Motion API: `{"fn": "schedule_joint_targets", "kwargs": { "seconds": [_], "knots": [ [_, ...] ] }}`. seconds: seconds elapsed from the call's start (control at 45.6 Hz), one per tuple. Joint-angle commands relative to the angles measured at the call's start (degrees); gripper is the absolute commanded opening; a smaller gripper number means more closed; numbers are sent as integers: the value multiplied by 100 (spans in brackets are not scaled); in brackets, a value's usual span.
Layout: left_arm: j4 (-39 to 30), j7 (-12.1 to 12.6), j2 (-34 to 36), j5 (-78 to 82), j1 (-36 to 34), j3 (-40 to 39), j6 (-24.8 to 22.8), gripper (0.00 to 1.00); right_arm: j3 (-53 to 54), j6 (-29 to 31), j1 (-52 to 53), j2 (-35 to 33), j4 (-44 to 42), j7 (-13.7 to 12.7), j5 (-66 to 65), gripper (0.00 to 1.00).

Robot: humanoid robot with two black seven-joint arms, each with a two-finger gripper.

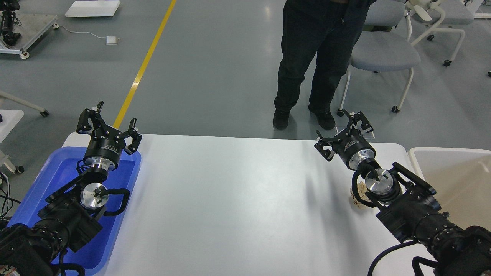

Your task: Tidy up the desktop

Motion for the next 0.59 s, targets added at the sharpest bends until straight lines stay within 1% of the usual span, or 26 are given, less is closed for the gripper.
{"fn": "schedule_joint_targets", "kwargs": {
  "seconds": [0.0, 0.263, 0.482, 0.57],
  "knots": [
    [0, 7, 9, 0, 0, 2, 0, 100, -17, 17, 103, -57, 42, 0, -13, 100],
    [0, 7, 9, 0, 0, 2, 0, 100, -315, 9, 297, -224, 472, 0, -627, 100],
    [0, -2, 9, 0, 0, 2, 0, 100, -526, 0, 368, -347, 595, 0, -1348, 100],
    [0, -2, 9, 0, 0, 2, 0, 100, -693, 8, 350, -549, 928, 0, -1638, 100]
  ]
}}
